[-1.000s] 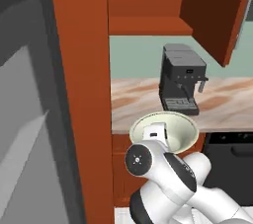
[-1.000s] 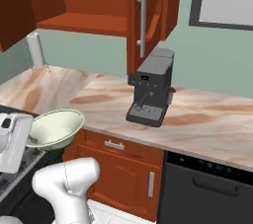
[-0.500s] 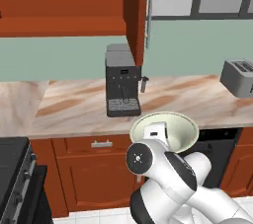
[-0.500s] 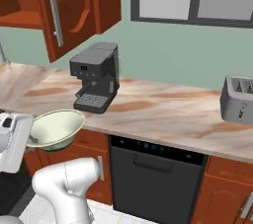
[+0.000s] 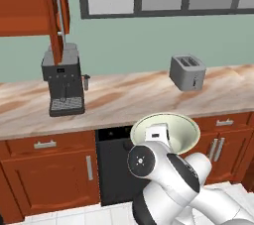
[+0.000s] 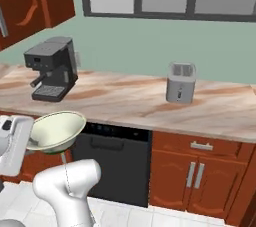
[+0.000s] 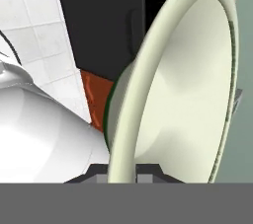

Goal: Move the bowls from the cabinet to the plates on the dining table.

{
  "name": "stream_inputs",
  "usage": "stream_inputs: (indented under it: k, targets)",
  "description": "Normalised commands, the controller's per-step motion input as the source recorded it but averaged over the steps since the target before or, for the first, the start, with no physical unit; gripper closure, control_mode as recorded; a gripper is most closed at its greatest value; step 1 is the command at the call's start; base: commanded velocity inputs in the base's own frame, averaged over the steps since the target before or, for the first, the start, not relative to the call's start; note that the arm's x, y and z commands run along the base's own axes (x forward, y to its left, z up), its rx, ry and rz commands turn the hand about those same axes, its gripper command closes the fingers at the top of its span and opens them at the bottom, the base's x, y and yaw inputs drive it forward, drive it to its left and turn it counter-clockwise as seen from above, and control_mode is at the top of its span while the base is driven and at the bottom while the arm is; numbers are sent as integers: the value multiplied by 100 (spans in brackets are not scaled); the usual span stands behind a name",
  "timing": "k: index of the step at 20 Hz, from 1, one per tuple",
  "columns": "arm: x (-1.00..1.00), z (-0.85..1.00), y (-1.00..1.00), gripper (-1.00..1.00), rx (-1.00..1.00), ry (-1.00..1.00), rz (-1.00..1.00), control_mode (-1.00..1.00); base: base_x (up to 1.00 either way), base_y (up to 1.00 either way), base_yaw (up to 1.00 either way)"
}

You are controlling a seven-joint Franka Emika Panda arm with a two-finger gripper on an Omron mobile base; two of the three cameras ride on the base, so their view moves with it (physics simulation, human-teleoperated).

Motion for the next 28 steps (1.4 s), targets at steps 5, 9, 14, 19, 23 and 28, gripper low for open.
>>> stream_inputs:
  k: [5, 9, 14, 19, 23, 28]
  targets:
    - [0, 0, 0, 100, 0, 0, 0, 100, -16, -67, -47]
    - [0, 0, 0, 100, 0, 0, 0, 100, 0, -63, -60]
    - [0, 0, 0, 100, 0, 0, 0, 100, 0, -46, -67]
    - [0, 0, 0, 100, 0, 0, 0, 100, 0, -41, -69]
    - [0, 0, 0, 100, 0, 0, 0, 100, 0, -36, -69]
    - [0, 0, 0, 100, 0, 0, 0, 100, -3, -30, -71]
